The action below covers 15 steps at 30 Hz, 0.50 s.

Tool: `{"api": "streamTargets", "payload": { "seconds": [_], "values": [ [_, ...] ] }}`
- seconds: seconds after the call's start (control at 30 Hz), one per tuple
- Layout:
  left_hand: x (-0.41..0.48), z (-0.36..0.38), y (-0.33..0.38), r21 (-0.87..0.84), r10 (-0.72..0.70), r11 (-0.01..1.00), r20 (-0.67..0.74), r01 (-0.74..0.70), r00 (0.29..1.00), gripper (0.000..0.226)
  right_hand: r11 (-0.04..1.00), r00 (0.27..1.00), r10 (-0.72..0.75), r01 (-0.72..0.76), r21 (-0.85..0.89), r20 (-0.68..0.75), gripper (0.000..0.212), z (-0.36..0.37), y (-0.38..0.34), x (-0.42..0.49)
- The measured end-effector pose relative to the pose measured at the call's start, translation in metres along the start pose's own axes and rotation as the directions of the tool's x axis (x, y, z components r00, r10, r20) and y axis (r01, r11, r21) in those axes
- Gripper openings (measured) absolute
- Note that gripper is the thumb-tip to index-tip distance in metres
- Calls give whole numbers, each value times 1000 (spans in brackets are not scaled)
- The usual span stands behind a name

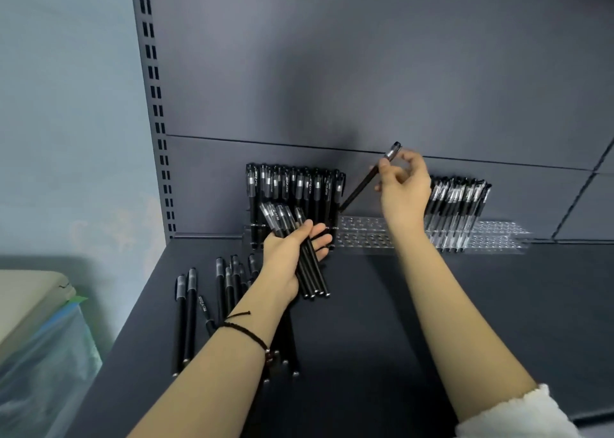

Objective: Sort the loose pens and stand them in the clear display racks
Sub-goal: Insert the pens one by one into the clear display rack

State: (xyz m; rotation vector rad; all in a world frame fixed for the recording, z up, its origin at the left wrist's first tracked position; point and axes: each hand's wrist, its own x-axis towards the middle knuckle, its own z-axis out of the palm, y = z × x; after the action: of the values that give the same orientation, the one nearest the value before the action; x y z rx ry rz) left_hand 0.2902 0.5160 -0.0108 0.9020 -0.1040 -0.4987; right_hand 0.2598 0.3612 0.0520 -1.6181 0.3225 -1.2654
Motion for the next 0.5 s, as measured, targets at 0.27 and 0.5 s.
{"api": "streamTargets", "payload": {
  "seconds": [0.27, 0.5],
  "values": [
    [3, 1, -1, -62, -4, 998, -5, 3, 1000, 8, 940, 980, -141, 177, -293, 140, 15, 5, 17, 24],
    [8, 9, -5, -51, 22, 998, 45, -20, 999, 9, 942, 954, -151, 218, -257, 258, 12, 3, 28, 30]
  ]
}}
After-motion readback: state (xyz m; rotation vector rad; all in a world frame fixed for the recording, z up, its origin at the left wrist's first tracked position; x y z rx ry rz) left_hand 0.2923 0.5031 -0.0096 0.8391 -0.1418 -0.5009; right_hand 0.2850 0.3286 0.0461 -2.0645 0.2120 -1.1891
